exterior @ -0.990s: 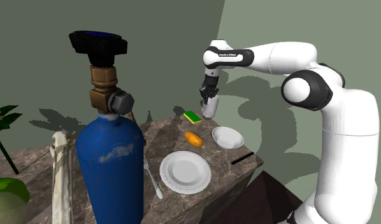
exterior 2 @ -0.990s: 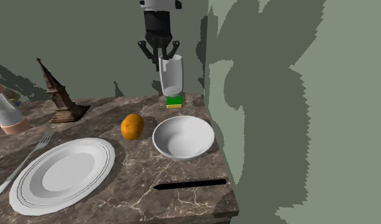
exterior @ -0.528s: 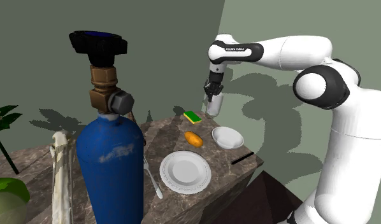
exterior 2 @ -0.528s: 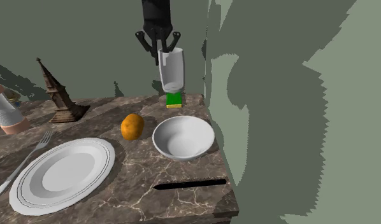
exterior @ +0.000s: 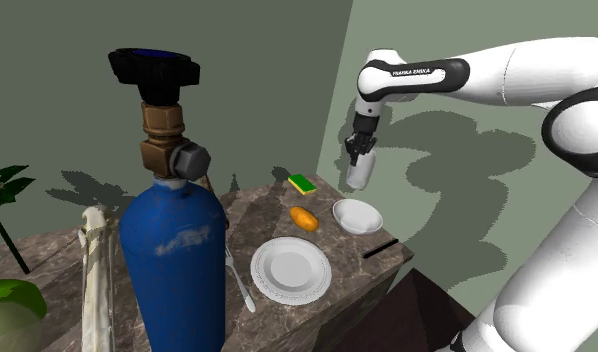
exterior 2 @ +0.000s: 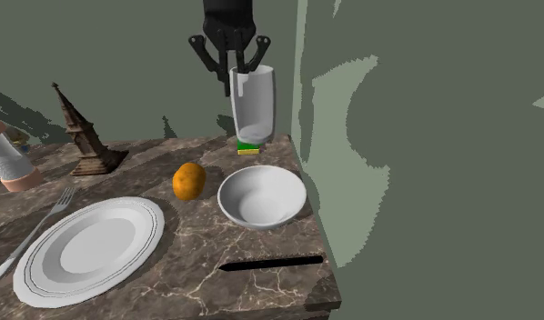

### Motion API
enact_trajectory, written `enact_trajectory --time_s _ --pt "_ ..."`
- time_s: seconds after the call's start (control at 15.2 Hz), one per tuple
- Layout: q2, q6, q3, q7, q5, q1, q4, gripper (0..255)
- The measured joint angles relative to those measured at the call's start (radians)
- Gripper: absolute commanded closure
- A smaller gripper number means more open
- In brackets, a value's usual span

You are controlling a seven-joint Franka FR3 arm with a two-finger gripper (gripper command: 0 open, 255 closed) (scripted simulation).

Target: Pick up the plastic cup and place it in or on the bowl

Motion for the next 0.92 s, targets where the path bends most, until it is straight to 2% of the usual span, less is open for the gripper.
enact_trajectory --time_s 0.26,0.92 --pt "-0.126 0.003 -0.008 -0.010 -0.017 -0.008 -0.127 255" --pt "-0.122 0.130 -0.009 -0.013 -0.017 -0.009 -0.252 255"
